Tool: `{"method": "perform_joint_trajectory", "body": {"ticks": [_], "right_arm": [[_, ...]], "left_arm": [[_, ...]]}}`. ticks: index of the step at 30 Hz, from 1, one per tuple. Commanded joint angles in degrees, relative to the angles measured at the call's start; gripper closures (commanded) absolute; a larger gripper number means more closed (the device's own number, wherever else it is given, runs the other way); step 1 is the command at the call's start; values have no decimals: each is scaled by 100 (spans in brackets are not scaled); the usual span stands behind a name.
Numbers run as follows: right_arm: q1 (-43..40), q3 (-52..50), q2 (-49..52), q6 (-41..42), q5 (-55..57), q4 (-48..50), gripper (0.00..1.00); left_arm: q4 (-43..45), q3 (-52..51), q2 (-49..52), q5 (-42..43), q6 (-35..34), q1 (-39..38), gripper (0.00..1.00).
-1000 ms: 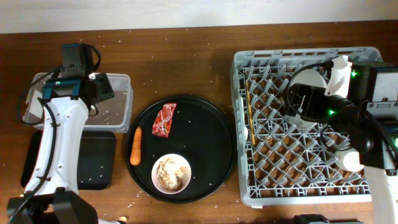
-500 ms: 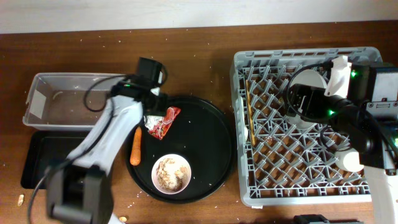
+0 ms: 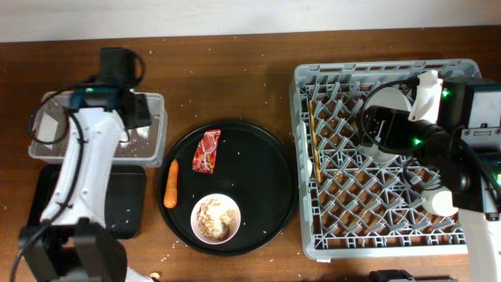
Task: Sort waste into correct bins and load items into the dishwasher rack
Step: 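Grasp tissue and red wrapper with the left gripper, drop in clear bin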
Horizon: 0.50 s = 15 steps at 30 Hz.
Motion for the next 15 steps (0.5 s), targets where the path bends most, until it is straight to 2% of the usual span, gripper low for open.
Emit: {"method": "perform_joint_trajectory", "body": {"ticks": [1, 2, 4, 5, 10, 13, 15], "right_arm": [[26, 13, -35, 35, -31, 13, 1], [26, 13, -35, 35, -31, 13, 1], [26, 13, -35, 35, -33, 13, 1], [26, 13, -35, 35, -31, 13, 1], [26, 13, -35, 35, -31, 13, 1], [26, 13, -35, 35, -31, 13, 1], [26, 13, -35, 35, -33, 13, 1]], "left_arm": [[44, 9, 317, 116, -68, 308, 25], [39, 94, 310, 120, -61, 308, 18], [-321, 442, 299, 1537, -20, 232, 31], [-479, 398, 343, 1904, -15, -201, 35], [-120, -557, 1012, 763, -24, -1794, 36], [256, -623, 1668, 503, -24, -2214, 36], [599, -623, 2131, 492, -26, -2282, 41]]}}
